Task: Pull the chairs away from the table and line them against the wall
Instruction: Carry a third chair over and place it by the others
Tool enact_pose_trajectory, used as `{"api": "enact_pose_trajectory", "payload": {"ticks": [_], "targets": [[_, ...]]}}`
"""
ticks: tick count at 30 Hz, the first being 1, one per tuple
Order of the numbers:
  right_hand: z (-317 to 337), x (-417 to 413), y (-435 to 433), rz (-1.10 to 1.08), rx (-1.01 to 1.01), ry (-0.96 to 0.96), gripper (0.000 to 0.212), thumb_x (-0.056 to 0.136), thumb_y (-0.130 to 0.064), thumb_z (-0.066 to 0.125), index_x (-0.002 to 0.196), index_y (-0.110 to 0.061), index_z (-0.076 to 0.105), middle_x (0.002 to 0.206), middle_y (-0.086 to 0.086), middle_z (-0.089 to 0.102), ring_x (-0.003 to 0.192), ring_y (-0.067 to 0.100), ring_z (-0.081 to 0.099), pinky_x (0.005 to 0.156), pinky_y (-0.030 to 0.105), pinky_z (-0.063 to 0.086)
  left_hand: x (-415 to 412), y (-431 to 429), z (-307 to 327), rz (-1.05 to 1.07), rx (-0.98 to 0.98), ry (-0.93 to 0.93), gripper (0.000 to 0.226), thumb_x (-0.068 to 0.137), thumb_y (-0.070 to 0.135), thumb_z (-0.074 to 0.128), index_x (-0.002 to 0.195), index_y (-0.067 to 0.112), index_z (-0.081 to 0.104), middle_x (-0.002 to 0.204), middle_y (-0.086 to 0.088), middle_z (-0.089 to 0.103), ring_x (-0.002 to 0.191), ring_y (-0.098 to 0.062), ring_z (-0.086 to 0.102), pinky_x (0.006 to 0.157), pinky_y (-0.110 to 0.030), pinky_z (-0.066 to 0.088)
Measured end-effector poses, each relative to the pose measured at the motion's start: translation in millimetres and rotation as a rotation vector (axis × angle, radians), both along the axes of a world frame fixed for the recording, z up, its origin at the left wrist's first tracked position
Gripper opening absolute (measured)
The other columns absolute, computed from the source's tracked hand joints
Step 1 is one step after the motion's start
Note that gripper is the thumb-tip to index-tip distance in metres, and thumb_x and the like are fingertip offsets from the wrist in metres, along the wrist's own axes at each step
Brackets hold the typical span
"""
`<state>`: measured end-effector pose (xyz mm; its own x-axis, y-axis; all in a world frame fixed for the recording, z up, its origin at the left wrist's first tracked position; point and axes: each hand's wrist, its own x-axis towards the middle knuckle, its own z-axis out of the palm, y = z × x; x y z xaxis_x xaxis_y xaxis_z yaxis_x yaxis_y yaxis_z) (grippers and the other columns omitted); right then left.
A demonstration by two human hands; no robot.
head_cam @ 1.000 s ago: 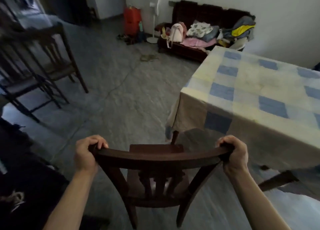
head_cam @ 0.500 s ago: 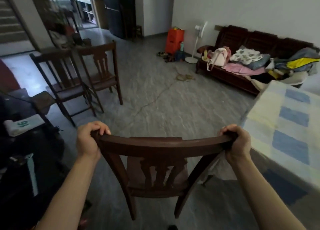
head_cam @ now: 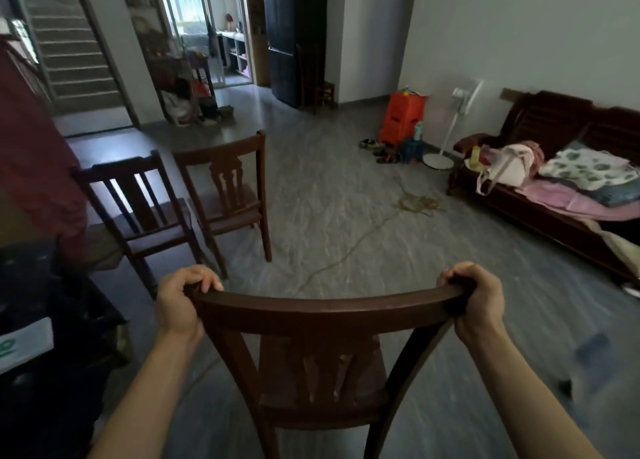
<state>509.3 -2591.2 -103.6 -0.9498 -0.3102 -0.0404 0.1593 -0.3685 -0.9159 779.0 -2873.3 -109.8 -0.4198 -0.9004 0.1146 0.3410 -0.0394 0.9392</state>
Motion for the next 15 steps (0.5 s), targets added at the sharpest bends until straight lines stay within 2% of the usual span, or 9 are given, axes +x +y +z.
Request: {"api": "enact_pose_trajectory", "payload": {"ticks": [8, 15], "targets": [[-2.1, -206.9, -146.1, -0.013, 0.001, 0.014, 0.021, 0.068, -0.014, 0.055, 0.048, -0.016, 0.061, 0.051, 0.003, 0.053, 0.05, 0.019, 0.05, 0.057, 0.032, 0.041, -214.4, -153.2, -18.2, -0.026, 0.014, 0.067, 0.032, 0.07, 0.019, 0.043, 0.039, 0.018, 0.05, 0.048, -0.01, 0.051, 0.055, -0.026, 0.047, 0.063, -0.039, 0.035], [17.9, -395.9, -269.4, -0.042, -0.015, 0.046, 0.022, 0.068, -0.015, 0.053, 0.047, -0.017, 0.061, 0.051, 0.002, 0.055, 0.048, 0.018, 0.051, 0.053, 0.024, 0.043, -415.9, -286.4, -0.2, -0.048, -0.026, 0.063, 0.027, 0.065, 0.023, 0.049, 0.039, 0.015, 0.049, 0.051, -0.016, 0.047, 0.052, -0.025, 0.049, 0.061, -0.037, 0.037]]}}
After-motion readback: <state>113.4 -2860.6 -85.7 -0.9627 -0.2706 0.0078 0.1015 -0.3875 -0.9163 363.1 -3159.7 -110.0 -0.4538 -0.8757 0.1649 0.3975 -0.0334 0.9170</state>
